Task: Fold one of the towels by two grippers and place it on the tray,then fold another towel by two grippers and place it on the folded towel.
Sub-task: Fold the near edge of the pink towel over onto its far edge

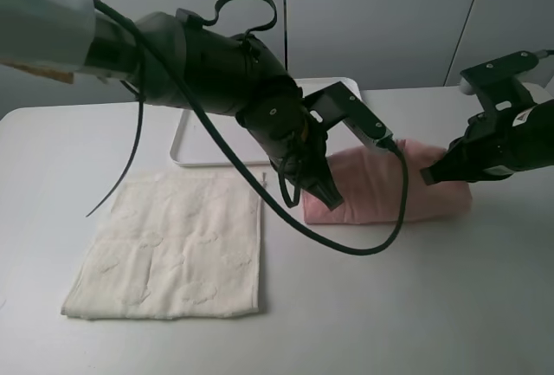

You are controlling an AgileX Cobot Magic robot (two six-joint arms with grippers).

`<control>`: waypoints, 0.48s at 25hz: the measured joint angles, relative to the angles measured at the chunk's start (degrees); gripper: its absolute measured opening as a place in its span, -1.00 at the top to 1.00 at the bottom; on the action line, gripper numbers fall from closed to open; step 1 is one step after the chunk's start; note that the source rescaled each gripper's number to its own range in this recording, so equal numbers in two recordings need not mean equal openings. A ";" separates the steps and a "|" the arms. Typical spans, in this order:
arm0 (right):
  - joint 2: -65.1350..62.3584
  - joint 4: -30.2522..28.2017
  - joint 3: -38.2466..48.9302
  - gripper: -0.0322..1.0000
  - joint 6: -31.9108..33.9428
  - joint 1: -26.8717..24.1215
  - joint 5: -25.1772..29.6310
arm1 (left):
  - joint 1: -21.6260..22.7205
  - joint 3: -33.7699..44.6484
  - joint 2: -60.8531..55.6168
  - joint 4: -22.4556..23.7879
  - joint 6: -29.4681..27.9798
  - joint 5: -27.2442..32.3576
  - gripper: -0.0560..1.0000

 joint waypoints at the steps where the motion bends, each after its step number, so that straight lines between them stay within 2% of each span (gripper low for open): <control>1: 0.26 0.00 0.02 0.93 0.11 -0.51 -0.70 | 0.00 0.00 0.52 0.00 0.00 -0.15 0.89; 7: 1.01 0.00 0.02 0.93 2.43 -6.71 -1.10 | 0.10 -1.22 0.89 0.14 -0.14 -2.84 0.89; 12: 1.14 0.00 0.02 0.93 2.80 -7.78 -0.77 | 0.21 -1.60 0.89 0.14 -0.14 -4.06 0.88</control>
